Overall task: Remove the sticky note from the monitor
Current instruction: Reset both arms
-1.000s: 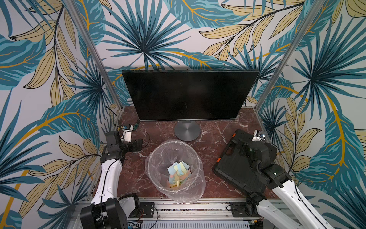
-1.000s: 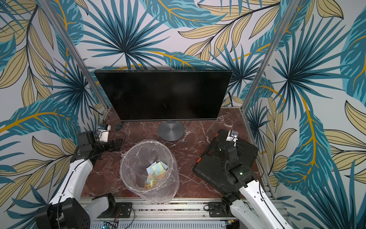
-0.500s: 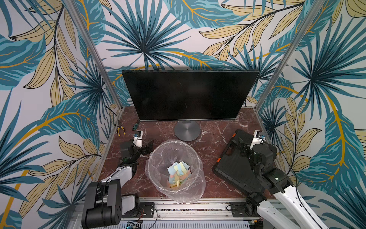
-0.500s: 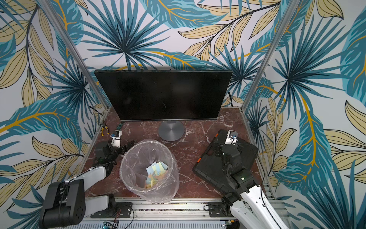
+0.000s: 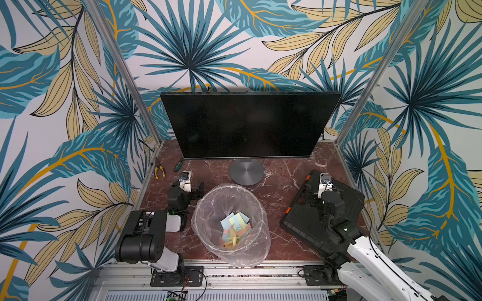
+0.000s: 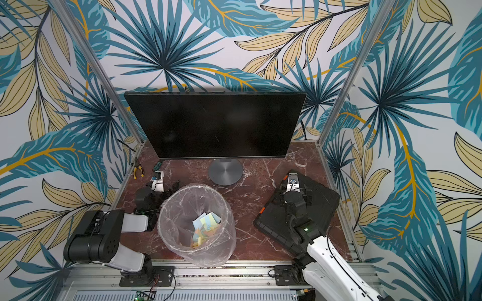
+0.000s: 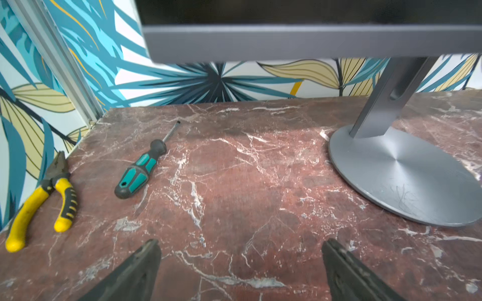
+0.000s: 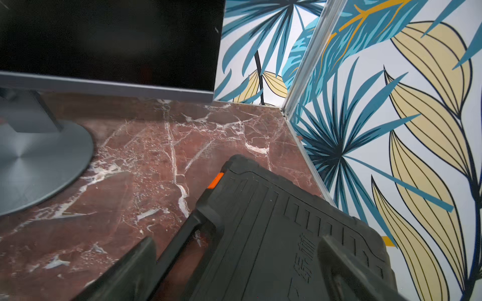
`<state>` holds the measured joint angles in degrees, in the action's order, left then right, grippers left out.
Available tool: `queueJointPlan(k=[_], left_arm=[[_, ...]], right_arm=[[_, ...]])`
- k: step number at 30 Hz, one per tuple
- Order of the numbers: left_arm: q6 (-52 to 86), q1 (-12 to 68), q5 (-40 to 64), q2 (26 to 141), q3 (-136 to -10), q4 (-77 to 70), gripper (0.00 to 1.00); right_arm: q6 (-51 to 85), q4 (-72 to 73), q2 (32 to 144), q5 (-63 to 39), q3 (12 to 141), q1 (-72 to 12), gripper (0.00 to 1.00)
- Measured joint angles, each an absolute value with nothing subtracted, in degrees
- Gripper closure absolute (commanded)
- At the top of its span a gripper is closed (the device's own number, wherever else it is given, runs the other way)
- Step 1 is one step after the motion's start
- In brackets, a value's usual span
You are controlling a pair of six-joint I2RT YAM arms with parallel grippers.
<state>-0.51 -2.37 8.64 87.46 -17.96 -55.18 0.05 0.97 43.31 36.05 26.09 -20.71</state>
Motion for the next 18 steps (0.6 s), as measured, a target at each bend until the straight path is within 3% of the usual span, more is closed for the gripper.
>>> queueJointPlan(k=[9, 18], left_arm=[[-1.2, -0.7, 4.7, 87.4, -20.7, -50.6, 0.0], [-2.0, -0.1, 3.4, 87.4, -20.9, -48.6, 0.0]], right_arm=[[-2.3, 26.2, 57.6, 27.7, 17.1, -14.6, 0.0], [-2.4, 45.9, 76.1, 21.7, 16.7, -9.1, 0.01]])
